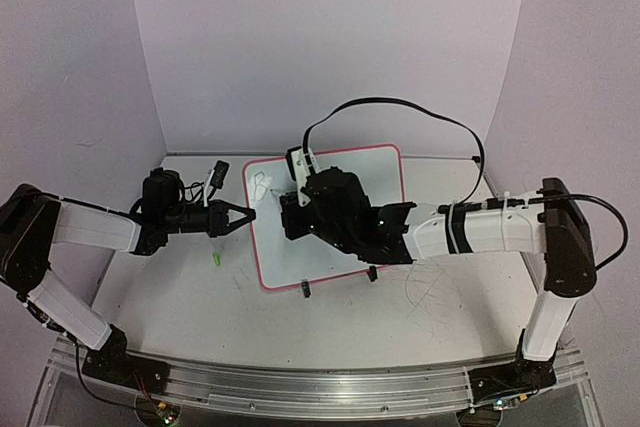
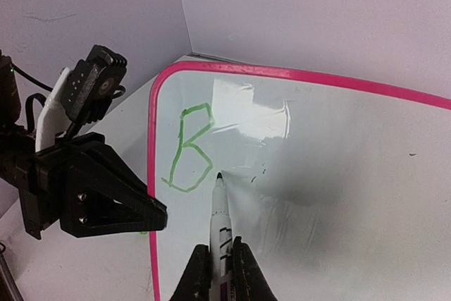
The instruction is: Write a sentence on the whiteboard
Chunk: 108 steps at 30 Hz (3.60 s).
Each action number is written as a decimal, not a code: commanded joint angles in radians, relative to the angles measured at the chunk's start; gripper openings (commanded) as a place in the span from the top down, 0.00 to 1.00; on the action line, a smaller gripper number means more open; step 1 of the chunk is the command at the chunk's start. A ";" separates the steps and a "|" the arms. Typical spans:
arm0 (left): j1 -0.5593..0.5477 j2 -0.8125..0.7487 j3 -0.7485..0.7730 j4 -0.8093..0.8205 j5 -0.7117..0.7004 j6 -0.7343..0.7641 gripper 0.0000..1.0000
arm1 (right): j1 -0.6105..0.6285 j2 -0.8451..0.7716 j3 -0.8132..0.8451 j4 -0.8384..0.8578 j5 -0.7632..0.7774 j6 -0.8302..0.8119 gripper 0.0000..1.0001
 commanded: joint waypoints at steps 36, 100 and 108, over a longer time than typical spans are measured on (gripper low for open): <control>-0.003 -0.040 0.013 -0.011 -0.042 0.030 1.00 | -0.017 -0.025 -0.008 -0.012 0.167 0.054 1.00; -0.005 -0.036 0.016 -0.022 -0.047 0.039 1.00 | 0.006 -0.017 -0.040 -0.049 0.125 0.080 1.00; -0.006 -0.030 0.017 -0.023 -0.048 0.040 1.00 | 0.004 -0.029 -0.024 -0.058 0.170 0.055 1.00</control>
